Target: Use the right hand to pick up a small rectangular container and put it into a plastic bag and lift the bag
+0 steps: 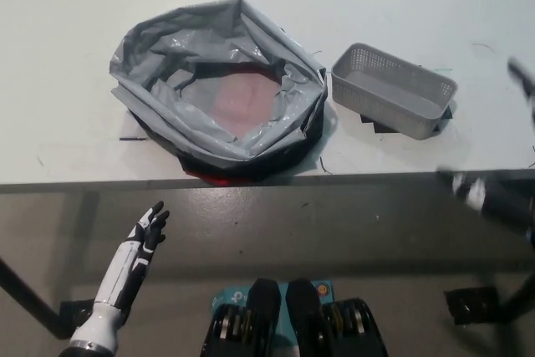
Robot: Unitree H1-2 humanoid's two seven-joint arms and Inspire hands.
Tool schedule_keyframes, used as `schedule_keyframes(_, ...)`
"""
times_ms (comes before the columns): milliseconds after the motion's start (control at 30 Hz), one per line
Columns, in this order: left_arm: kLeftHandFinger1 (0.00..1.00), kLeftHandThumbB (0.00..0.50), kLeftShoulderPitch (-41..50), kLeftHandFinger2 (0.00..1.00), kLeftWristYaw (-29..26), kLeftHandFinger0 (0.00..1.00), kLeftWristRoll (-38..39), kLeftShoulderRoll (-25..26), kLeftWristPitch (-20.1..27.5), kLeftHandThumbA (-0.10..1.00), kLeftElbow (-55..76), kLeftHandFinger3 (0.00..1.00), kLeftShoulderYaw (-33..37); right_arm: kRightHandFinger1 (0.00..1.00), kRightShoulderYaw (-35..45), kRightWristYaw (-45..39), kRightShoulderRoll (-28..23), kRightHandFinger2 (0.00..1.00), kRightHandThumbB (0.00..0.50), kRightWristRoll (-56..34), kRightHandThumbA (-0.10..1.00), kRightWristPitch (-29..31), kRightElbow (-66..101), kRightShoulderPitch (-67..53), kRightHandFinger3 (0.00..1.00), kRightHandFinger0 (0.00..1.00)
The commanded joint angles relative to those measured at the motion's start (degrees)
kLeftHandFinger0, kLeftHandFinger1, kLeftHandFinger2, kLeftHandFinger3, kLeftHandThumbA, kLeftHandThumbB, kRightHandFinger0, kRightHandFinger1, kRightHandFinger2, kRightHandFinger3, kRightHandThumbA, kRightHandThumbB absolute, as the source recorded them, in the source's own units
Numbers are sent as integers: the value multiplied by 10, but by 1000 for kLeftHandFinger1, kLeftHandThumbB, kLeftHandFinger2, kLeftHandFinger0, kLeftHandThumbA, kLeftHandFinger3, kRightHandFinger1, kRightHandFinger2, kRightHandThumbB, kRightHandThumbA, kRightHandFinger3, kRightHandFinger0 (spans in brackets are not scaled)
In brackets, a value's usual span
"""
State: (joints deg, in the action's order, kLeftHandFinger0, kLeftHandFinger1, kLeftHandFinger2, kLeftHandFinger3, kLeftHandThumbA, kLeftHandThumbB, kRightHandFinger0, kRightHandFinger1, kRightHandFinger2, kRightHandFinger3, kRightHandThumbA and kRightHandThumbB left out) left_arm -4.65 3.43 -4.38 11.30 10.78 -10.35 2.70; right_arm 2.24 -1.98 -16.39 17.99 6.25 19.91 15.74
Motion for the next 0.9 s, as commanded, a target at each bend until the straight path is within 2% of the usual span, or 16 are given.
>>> schedule_keyframes(0,1000,500,-2,1000,5,970,-10,11,30,1000,25,1000,0,1000,-31,-155,-105,1000,411,71,1000,-231,-36,241,1000,1000)
schedule_keyframes(167,1000,500,5,1000,8,952,-9,10,34,1000,29,1000,3,1000,-83,-183,-115,1000,384,95,964,-250,-156,335,1000,1000)
schedule_keyframes(233,1000,500,6,1000,10,964,-8,11,41,1000,27,1000,4,1000,-114,-201,-111,1000,407,105,944,-257,-219,379,1000,1000)
schedule_keyframes(333,1000,500,7,1000,12,971,-6,12,41,1000,28,1000,4,1000,-139,-216,-105,1000,406,107,915,-272,-270,415,1000,1000)
schedule_keyframes(400,1000,500,7,1000,13,1000,-3,12,39,1000,29,1000,3,1000,-175,-231,-95,1000,450,128,965,-286,-348,463,1000,1000)
schedule_keyframes(500,1000,500,5,1000,15,1000,-4,12,35,1000,28,1000,3,1000,-209,-243,-81,1000,462,136,973,-299,-426,509,1000,1000)
schedule_keyframes(633,1000,500,4,1000,17,987,-3,13,38,1000,30,1000,4,1000,-205,-276,-51,1000,481,102,959,-332,-518,555,1000,1000)
schedule_keyframes(667,1000,500,4,1000,17,991,-2,13,39,1000,30,1000,4,1000,-205,-280,-48,1000,469,98,953,-332,-531,561,1000,1000)
schedule_keyframes(700,1000,500,5,1000,18,1000,-2,12,37,1000,30,1000,3,1000,-214,-301,-42,1000,416,71,939,-325,-570,581,1000,1000)
schedule_keyframes(733,1000,500,5,1000,19,1000,-2,13,35,1000,32,1000,3,1000,-224,-330,-42,1000,338,60,1000,-301,-598,594,1000,1000)
schedule_keyframes(767,1000,500,5,1000,20,1000,-2,13,31,1000,34,1000,4,1000,-236,-379,-40,1000,286,45,1000,-263,-644,618,1000,1000)
schedule_keyframes(800,1000,500,5,1000,20,1000,-5,14,29,1000,36,1000,4,1000,-244,-395,-36,1000,309,46,1000,-252,-666,629,1000,1000)
schedule_keyframes(833,1000,500,5,1000,19,1000,-7,14,28,1000,37,1000,4,1000,-254,-385,-29,1000,382,60,1000,-263,-681,637,1000,1000)
schedule_keyframes(867,1000,500,5,1000,19,1000,-7,13,29,1000,36,1000,4,1000,-258,-358,-20,1000,414,74,1000,-291,-688,641,1000,1000)
